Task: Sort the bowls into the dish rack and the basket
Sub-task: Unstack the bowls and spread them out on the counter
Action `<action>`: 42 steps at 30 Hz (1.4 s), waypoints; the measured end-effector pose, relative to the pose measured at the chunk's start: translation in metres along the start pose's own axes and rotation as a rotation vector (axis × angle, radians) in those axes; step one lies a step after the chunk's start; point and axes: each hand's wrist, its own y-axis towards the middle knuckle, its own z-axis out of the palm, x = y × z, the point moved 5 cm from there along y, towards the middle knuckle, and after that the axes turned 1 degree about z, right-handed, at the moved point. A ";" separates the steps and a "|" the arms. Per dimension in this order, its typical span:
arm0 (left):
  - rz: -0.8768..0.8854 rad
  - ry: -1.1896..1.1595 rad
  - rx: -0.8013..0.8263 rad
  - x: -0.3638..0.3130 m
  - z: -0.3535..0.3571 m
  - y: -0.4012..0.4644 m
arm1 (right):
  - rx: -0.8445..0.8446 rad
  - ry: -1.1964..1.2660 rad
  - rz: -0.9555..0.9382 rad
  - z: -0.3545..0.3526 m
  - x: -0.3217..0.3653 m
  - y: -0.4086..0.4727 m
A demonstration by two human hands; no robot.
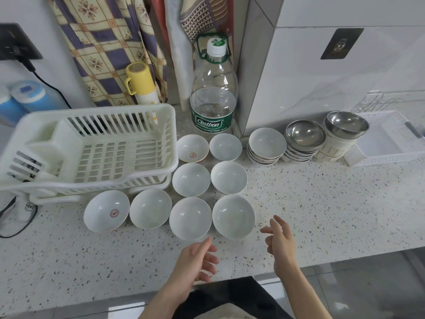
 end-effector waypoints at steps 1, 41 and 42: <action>0.018 0.000 0.006 -0.007 0.007 0.002 | -0.002 0.014 0.001 -0.003 0.004 0.007; 0.284 0.046 -0.356 -0.203 0.190 0.160 | 0.421 -0.159 0.080 -0.052 0.102 0.174; 0.288 0.053 -0.350 -0.205 0.190 0.158 | 0.424 -0.171 0.055 -0.050 0.103 0.174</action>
